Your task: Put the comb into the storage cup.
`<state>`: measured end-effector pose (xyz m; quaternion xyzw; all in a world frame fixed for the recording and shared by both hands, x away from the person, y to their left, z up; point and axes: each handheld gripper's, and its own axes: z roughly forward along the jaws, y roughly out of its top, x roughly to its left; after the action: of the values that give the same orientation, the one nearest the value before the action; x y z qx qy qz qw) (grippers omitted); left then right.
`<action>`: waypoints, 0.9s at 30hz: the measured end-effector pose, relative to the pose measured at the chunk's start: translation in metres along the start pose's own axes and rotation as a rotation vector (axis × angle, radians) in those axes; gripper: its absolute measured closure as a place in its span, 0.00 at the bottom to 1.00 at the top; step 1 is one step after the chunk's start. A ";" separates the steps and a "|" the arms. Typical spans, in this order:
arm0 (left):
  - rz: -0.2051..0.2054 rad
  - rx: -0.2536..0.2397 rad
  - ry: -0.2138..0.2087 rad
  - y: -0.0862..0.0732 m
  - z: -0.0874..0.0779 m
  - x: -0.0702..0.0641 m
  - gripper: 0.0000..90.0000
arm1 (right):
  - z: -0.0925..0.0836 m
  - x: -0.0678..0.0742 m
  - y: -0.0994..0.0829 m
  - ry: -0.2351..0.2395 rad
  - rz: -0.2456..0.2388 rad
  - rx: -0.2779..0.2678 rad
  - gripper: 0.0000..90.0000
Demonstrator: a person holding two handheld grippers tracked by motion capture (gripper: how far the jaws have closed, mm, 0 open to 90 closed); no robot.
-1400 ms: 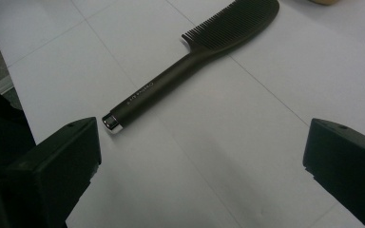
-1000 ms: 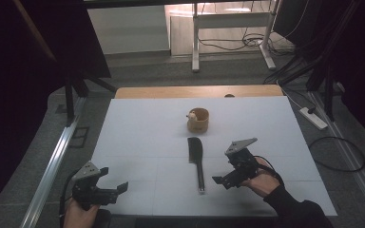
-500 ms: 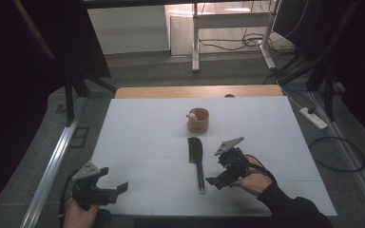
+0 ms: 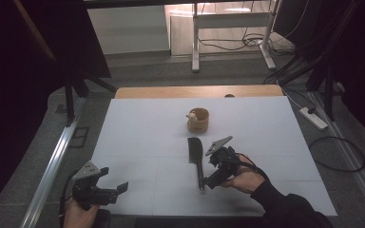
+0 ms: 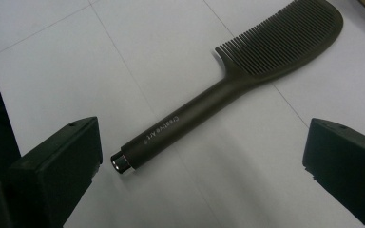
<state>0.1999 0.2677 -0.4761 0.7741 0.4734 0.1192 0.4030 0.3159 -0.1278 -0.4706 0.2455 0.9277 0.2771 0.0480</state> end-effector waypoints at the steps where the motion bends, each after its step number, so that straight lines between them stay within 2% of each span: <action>1: 0.000 0.000 0.000 0.000 0.000 0.000 0.03 | 0.001 0.001 0.001 0.000 -0.004 0.003 0.00; 10: -0.001 0.002 0.000 0.000 0.000 0.000 0.03 | 0.011 0.006 0.008 -0.007 -0.029 0.026 0.00; 15: -0.001 0.003 0.000 0.000 0.000 0.000 0.03 | 0.013 0.007 0.010 -0.012 -0.030 0.017 0.03; 17: -0.001 0.004 0.000 0.000 0.000 0.000 0.03 | 0.013 0.006 0.011 -0.024 -0.026 0.005 0.09; 18: 0.000 0.004 0.002 0.000 0.000 0.000 0.03 | 0.012 0.006 0.012 -0.025 -0.025 -0.002 0.17; 19: 0.000 0.004 0.002 0.000 0.000 0.000 0.03 | 0.012 0.006 0.012 -0.025 -0.025 -0.002 0.17; 20: 0.000 0.005 0.002 0.000 0.000 0.000 0.03 | 0.011 0.005 0.012 -0.008 -0.031 -0.012 0.30; 25: -0.001 0.005 0.002 0.000 0.000 0.000 0.03 | 0.011 0.005 0.016 0.035 -0.050 -0.028 0.60; 26: -0.001 0.005 0.002 0.000 0.000 0.000 0.03 | 0.011 0.005 0.016 0.035 -0.050 -0.028 0.60; 27: -0.001 0.006 0.002 0.000 0.000 0.000 0.04 | 0.012 0.006 0.017 0.035 -0.072 -0.026 0.70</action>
<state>0.2002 0.2674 -0.4762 0.7749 0.4745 0.1186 0.4003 0.3209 -0.1068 -0.4715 0.2063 0.9330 0.2913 0.0447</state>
